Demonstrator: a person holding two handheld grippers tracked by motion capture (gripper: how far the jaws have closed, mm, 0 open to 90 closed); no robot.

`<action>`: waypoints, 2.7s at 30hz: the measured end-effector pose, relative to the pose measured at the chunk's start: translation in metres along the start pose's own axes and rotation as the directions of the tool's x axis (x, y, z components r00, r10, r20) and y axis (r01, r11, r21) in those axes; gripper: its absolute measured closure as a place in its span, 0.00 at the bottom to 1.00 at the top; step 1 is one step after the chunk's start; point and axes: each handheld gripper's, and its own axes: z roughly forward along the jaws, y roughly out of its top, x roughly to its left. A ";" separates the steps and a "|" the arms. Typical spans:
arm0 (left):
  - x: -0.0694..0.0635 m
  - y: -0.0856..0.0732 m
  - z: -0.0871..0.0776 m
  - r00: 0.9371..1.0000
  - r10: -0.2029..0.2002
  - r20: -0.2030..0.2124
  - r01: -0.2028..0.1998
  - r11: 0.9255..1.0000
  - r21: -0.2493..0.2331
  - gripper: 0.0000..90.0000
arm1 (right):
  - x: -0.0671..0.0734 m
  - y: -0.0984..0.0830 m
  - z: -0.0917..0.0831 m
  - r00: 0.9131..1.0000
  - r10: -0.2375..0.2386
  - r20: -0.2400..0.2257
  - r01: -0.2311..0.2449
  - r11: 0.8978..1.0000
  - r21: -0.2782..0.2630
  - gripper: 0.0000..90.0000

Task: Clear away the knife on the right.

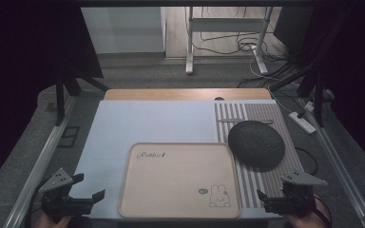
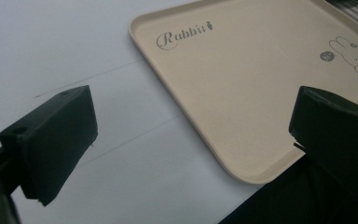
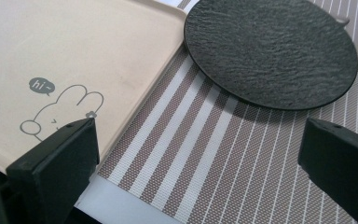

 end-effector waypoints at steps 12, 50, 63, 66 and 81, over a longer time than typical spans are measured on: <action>0.000 0.000 0.000 1.000 0.001 0.000 -0.001 1.000 0.000 0.02 | -0.001 0.001 0.003 1.000 0.006 -0.013 -0.005 1.000 0.031 0.00; 0.000 0.000 0.000 1.000 -0.002 -0.006 0.002 1.000 0.000 0.02 | -0.004 0.013 0.016 1.000 -0.024 -0.016 0.024 0.999 0.021 0.00; 0.000 0.000 0.000 1.000 0.000 -0.010 0.000 1.000 0.001 0.02 | -0.012 0.023 0.029 0.999 -0.024 -0.048 0.025 1.000 0.019 0.00; 0.000 0.000 0.000 1.000 0.000 -0.010 0.000 1.000 0.001 0.02 | -0.015 0.027 0.034 0.998 -0.028 -0.054 0.029 0.999 0.017 0.00; -0.001 0.000 0.000 1.000 -0.002 -0.011 0.002 1.000 -0.002 0.02 | -0.023 0.039 0.054 0.996 -0.036 -0.083 0.036 0.999 0.006 0.00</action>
